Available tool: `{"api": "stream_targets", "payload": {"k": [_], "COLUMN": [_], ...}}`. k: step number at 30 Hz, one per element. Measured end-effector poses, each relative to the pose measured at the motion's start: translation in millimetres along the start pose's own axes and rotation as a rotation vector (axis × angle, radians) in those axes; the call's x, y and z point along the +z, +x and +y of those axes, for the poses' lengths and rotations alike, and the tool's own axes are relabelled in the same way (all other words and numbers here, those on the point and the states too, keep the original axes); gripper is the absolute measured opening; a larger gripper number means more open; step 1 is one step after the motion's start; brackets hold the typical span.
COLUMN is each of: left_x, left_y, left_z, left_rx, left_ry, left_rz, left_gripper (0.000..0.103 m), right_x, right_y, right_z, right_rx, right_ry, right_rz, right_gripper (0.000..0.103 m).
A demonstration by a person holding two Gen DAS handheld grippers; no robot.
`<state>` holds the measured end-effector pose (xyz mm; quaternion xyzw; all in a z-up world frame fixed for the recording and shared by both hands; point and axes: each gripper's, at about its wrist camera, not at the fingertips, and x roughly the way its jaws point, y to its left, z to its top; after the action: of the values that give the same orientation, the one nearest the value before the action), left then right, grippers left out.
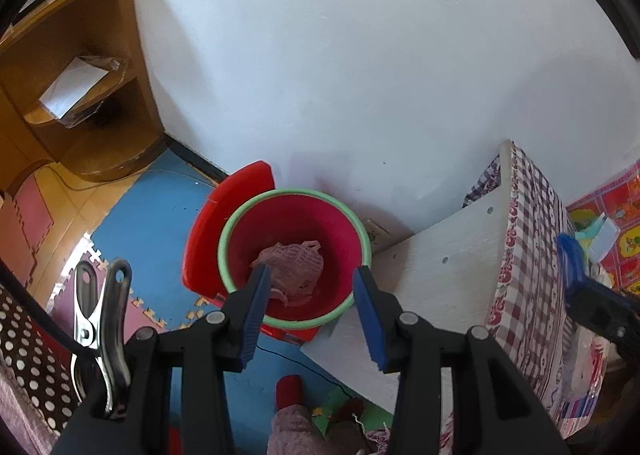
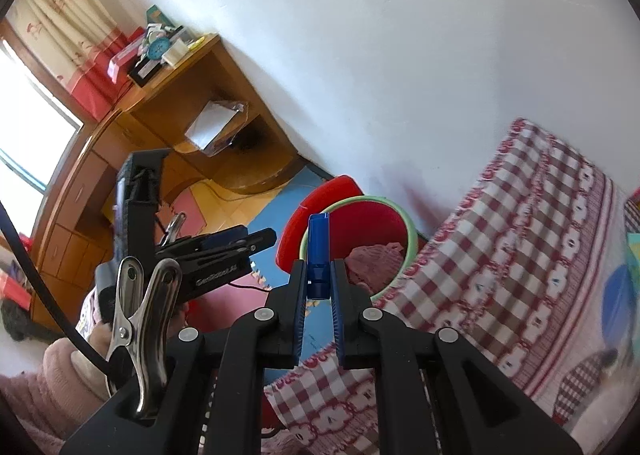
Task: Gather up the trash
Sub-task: 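Lower the right gripper over the bucket and open it to drop the clothespin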
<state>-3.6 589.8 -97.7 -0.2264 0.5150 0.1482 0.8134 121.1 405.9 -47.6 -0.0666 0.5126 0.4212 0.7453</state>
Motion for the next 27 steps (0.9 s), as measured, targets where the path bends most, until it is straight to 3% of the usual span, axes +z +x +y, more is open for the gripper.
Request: {"api": "stream_targets", "payload": {"k": [20, 22, 27], "left_x": [-17.9, -18.1, -18.4], "left_y": [-30.0, -30.3, -31.5], "left_z": [22.1, 22.7, 24.7], "left_rx": [0.035, 0.036, 0.033], "left_ry": [-0.050, -0.049, -0.048], "left_rz": [-0.026, -0.028, -0.027], "left_gripper": [0.045, 0.045, 0.045], "right_x": [41.4, 43.7, 43.4], "right_y": [85.9, 86.1, 79.1], "right_z": [11.6, 13.0, 15.3], "right_rx": [-0.061, -0.072, -0.091], "right_ry": [-0.012, -0.013, -0.027], "right_rz": [0.049, 0.040, 0.023], "right_gripper": [0.013, 0.024, 0.030]}}
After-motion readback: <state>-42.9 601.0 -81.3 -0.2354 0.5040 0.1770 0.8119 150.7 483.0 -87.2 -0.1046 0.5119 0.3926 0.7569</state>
